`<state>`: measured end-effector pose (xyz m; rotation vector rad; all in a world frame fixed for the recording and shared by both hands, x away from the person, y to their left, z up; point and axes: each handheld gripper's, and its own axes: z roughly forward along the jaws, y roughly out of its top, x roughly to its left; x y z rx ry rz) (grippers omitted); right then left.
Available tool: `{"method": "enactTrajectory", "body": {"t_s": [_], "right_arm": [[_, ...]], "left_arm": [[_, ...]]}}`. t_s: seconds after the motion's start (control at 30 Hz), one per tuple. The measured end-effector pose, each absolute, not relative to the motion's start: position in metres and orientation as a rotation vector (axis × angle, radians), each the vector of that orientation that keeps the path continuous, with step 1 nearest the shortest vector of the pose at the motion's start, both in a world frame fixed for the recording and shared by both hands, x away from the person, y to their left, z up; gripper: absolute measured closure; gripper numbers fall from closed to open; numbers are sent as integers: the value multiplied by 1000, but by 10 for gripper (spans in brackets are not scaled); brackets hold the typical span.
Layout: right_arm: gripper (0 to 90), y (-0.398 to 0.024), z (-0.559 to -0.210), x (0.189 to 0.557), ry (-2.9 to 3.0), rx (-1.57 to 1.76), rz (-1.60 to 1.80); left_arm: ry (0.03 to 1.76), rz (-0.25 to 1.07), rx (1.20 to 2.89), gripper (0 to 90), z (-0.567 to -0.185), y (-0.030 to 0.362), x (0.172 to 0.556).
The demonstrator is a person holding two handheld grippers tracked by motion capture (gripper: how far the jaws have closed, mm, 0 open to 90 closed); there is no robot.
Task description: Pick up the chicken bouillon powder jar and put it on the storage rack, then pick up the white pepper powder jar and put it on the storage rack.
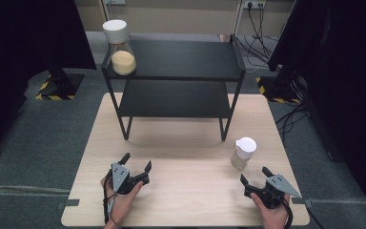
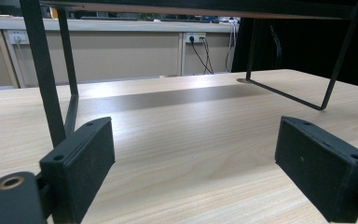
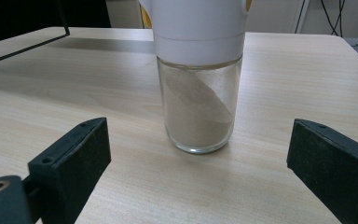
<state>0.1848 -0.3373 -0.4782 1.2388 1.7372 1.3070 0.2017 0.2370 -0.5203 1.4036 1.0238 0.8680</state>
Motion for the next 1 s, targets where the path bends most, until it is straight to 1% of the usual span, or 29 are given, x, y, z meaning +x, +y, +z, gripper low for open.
{"method": "enactTrajectory", "body": {"t_s": [0.77,1.0], "right_arm": [[60,-339,-480,185,1722,1252,1336],[60,-336,-467,188,1708,1222,1371]], "left_arm": [[1016,869,1411,100,-520,237,201],[1020,866,1418,99,-519,237,202]]}}
